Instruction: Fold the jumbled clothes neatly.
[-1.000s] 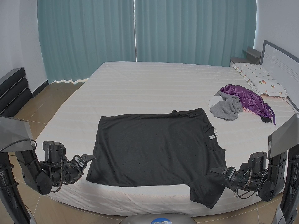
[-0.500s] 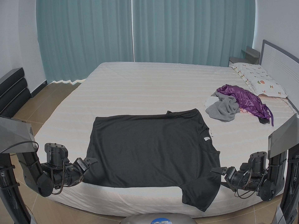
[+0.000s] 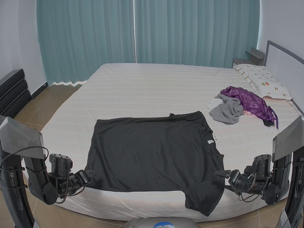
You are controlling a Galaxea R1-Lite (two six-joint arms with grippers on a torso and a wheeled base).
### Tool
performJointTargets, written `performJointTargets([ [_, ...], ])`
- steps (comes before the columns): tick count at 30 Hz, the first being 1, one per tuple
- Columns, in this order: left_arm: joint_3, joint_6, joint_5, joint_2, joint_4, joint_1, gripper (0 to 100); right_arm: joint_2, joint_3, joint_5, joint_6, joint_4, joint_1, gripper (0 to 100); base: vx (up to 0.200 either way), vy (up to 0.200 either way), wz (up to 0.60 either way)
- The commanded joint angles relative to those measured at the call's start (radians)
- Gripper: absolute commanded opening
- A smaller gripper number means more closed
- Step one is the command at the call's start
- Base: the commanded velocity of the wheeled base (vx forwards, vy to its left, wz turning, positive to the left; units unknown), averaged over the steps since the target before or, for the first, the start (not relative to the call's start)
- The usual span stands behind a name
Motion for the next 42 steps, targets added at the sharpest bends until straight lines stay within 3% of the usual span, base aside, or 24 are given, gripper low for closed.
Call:
performJointTargets([
  [1, 0.003, 0.005, 0.011, 0.066, -0.018, 0.002, 100, 0.002, 0.0, 0.0, 0.0, -0.015, 0.001, 100, 0.0, 0.0, 0.0],
  [7, -0.012, 0.028, 0.057, 0.106, -0.03, -0.001, 100, 0.002, -0.001, 0.0, 0.0, -0.015, 0.001, 100, 0.0, 0.0, 0.0],
  [8, -0.011, 0.041, 0.058, 0.11, -0.035, -0.001, 0, 0.002, -0.001, 0.0, 0.0, -0.015, 0.001, 100, 0.0, 0.0, 0.0],
  [18, -0.006, 0.051, 0.097, 0.127, -0.038, 0.002, 0, 0.002, -0.001, 0.0, 0.0, -0.015, -0.001, 100, 0.0, 0.0, 0.0],
  [23, 0.018, 0.116, 0.132, 0.119, -0.038, 0.023, 0, 0.013, -0.003, -0.003, -0.006, -0.015, -0.001, 100, 0.0, 0.0, 0.0],
  [42, 0.069, 0.222, 0.135, 0.093, -0.036, 0.068, 0, 0.025, 0.02, -0.017, -0.066, -0.015, 0.001, 100, 0.0, 0.0, 0.0],
])
